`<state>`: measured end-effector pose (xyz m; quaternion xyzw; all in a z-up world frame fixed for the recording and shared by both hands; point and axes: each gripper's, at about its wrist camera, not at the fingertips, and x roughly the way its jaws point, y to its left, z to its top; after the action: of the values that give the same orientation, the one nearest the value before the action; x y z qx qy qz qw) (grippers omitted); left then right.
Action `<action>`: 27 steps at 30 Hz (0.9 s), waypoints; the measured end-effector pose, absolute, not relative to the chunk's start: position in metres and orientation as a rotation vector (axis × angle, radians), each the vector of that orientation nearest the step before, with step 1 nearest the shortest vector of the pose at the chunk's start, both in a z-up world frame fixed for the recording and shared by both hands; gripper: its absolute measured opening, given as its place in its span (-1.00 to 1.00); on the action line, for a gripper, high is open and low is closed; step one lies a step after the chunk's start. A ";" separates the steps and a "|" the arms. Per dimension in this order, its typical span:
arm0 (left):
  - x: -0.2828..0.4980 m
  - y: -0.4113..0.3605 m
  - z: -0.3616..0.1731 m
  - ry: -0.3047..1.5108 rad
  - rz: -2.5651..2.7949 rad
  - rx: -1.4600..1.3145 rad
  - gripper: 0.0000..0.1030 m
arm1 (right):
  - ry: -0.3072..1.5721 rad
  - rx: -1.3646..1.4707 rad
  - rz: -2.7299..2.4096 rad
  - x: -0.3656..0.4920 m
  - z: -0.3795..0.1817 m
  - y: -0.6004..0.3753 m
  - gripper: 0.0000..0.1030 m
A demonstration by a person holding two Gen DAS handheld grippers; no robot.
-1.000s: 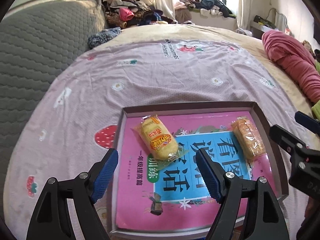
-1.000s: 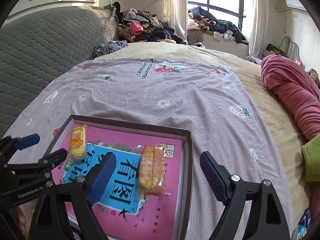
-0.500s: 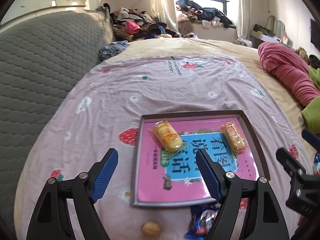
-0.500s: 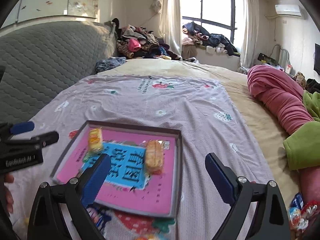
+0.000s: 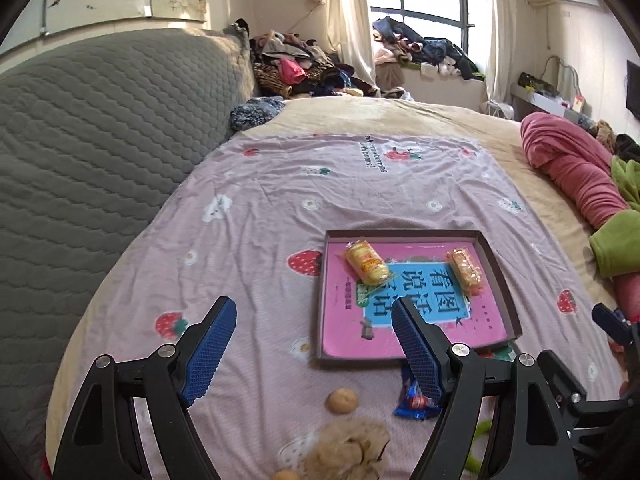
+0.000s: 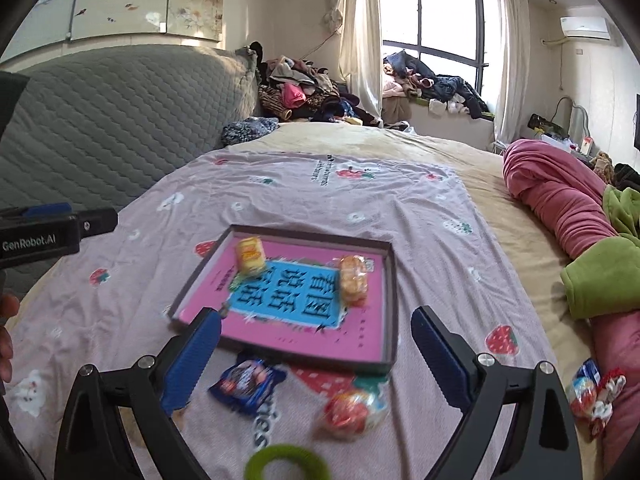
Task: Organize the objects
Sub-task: 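Withdraw both grippers and move toward the walnut and green ring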
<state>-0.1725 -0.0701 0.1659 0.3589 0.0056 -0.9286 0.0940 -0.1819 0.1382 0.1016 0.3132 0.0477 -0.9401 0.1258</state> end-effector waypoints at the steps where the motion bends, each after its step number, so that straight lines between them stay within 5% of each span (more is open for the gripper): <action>1: -0.167 -0.073 0.168 0.018 -2.751 1.060 0.58 | 0.147 0.911 -2.730 -0.177 0.103 0.134 0.87; 27: -0.072 -0.120 0.106 0.006 -2.674 1.199 0.58 | 0.314 1.012 -2.680 -0.086 0.097 0.080 0.87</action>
<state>-0.0721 -0.1200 0.1064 0.4069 0.0020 -0.9074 0.1054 -0.0863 0.0804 0.0967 0.3482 0.1081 -0.9222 0.1292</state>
